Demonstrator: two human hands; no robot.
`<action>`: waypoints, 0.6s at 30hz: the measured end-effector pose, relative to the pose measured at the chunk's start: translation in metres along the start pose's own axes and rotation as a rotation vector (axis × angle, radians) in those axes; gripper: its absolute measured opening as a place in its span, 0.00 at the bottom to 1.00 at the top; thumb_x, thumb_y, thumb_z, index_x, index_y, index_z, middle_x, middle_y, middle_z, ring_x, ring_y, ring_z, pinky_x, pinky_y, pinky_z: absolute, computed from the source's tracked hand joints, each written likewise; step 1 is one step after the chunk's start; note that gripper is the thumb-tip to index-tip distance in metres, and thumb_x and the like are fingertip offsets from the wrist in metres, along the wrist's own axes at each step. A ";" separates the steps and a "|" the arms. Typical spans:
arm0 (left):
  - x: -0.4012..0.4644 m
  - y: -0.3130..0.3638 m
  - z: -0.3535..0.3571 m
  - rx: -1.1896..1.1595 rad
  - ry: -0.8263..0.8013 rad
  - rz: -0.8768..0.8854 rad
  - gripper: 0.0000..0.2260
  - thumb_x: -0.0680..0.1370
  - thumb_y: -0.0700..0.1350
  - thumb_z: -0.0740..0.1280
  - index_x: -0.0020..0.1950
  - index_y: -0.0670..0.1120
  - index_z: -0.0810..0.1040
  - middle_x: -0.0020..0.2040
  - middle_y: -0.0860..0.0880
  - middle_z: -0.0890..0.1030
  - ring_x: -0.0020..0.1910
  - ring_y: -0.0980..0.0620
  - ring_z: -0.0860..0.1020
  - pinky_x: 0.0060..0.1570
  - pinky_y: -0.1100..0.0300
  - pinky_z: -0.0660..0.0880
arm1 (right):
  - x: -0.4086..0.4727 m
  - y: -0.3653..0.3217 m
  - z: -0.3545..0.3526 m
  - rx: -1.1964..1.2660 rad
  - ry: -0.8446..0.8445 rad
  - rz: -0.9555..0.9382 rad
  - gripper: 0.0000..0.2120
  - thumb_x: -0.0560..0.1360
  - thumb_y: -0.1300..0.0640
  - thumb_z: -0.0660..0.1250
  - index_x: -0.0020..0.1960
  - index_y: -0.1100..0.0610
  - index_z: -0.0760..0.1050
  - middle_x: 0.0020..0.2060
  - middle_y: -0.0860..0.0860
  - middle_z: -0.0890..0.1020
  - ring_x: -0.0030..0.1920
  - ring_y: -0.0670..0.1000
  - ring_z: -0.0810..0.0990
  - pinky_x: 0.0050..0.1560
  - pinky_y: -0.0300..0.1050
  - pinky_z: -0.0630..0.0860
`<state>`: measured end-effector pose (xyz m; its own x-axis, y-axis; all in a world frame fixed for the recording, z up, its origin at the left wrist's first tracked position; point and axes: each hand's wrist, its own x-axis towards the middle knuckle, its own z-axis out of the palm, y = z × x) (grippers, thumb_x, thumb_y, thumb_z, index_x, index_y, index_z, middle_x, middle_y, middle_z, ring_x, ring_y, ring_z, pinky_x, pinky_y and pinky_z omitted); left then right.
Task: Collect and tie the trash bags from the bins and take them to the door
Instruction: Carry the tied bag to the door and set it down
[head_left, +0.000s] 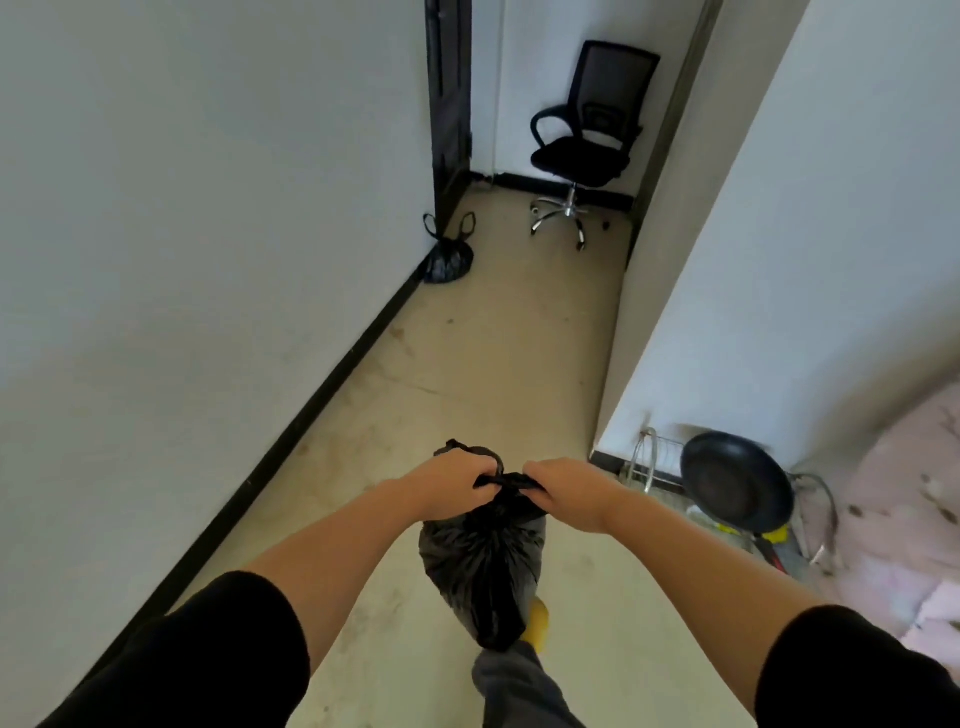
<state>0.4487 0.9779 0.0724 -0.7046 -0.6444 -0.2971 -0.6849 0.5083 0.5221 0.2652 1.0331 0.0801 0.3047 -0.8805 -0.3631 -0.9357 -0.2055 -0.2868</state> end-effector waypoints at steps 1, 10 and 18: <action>0.019 -0.009 -0.012 0.011 0.008 -0.010 0.10 0.79 0.45 0.60 0.38 0.46 0.69 0.31 0.51 0.70 0.29 0.52 0.67 0.31 0.60 0.62 | 0.021 0.010 -0.011 0.007 0.004 -0.010 0.08 0.81 0.53 0.53 0.44 0.53 0.64 0.36 0.48 0.71 0.40 0.52 0.70 0.41 0.43 0.63; 0.185 -0.073 -0.115 -0.015 0.069 -0.106 0.07 0.78 0.46 0.60 0.41 0.45 0.70 0.39 0.46 0.75 0.37 0.47 0.73 0.38 0.54 0.67 | 0.190 0.106 -0.119 -0.007 -0.037 -0.091 0.06 0.81 0.53 0.54 0.46 0.52 0.63 0.46 0.58 0.77 0.41 0.53 0.70 0.41 0.46 0.64; 0.320 -0.144 -0.196 -0.043 0.050 -0.094 0.06 0.79 0.44 0.59 0.46 0.43 0.73 0.40 0.46 0.76 0.37 0.48 0.74 0.38 0.57 0.68 | 0.344 0.179 -0.187 -0.054 -0.077 -0.098 0.06 0.81 0.52 0.55 0.47 0.52 0.64 0.47 0.58 0.78 0.44 0.57 0.74 0.40 0.47 0.67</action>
<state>0.3586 0.5867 0.0584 -0.6272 -0.7160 -0.3067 -0.7379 0.4202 0.5281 0.1695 0.6135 0.0697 0.4055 -0.8204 -0.4031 -0.9085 -0.3132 -0.2765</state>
